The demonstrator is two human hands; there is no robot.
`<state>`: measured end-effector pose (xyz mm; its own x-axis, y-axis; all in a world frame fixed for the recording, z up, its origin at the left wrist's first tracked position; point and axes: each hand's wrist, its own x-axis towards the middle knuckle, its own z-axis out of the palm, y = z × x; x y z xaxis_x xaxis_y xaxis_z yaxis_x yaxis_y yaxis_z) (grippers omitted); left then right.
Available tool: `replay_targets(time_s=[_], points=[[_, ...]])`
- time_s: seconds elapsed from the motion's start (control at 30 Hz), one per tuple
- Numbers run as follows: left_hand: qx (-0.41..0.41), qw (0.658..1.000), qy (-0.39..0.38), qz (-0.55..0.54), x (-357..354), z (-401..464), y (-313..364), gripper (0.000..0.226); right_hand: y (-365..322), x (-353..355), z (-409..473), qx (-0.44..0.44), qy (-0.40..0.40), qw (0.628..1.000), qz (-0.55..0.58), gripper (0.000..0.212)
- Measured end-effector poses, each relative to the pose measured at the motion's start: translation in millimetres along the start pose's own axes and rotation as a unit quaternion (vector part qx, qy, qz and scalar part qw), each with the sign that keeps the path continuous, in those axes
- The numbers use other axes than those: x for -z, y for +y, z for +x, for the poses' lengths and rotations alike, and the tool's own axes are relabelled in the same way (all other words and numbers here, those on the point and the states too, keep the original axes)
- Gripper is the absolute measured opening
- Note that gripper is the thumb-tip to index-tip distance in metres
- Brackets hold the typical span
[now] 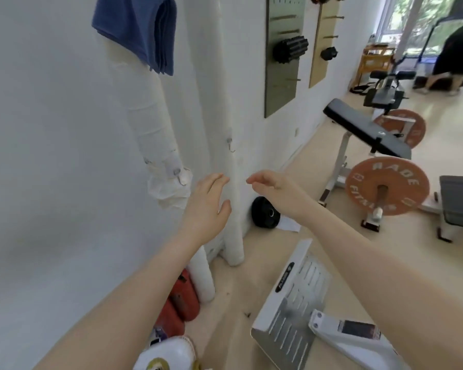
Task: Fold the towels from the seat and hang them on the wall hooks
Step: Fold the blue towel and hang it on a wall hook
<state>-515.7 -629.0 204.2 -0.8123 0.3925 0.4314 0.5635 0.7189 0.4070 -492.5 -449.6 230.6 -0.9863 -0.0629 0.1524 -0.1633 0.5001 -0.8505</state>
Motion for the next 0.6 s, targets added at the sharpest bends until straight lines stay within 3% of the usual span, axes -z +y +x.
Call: replay_targets(time_s=[0.23,0.47,0.6], points=[[-0.042,0.981,-0.144,-0.122,-109,-52,105,0.040,91,60,-130,-0.106,0.005,0.992,-0.064,0.025],[-0.042,0.933,-0.292,-0.205,-214,-113,274,0.036,170,171,-297,-0.201,0.012,0.973,-0.114,0.027],[-0.051,0.917,-0.323,-0.230,-267,-145,373,0.033,210,244,-391,-0.246,0.018,0.961,-0.127,0.026]])
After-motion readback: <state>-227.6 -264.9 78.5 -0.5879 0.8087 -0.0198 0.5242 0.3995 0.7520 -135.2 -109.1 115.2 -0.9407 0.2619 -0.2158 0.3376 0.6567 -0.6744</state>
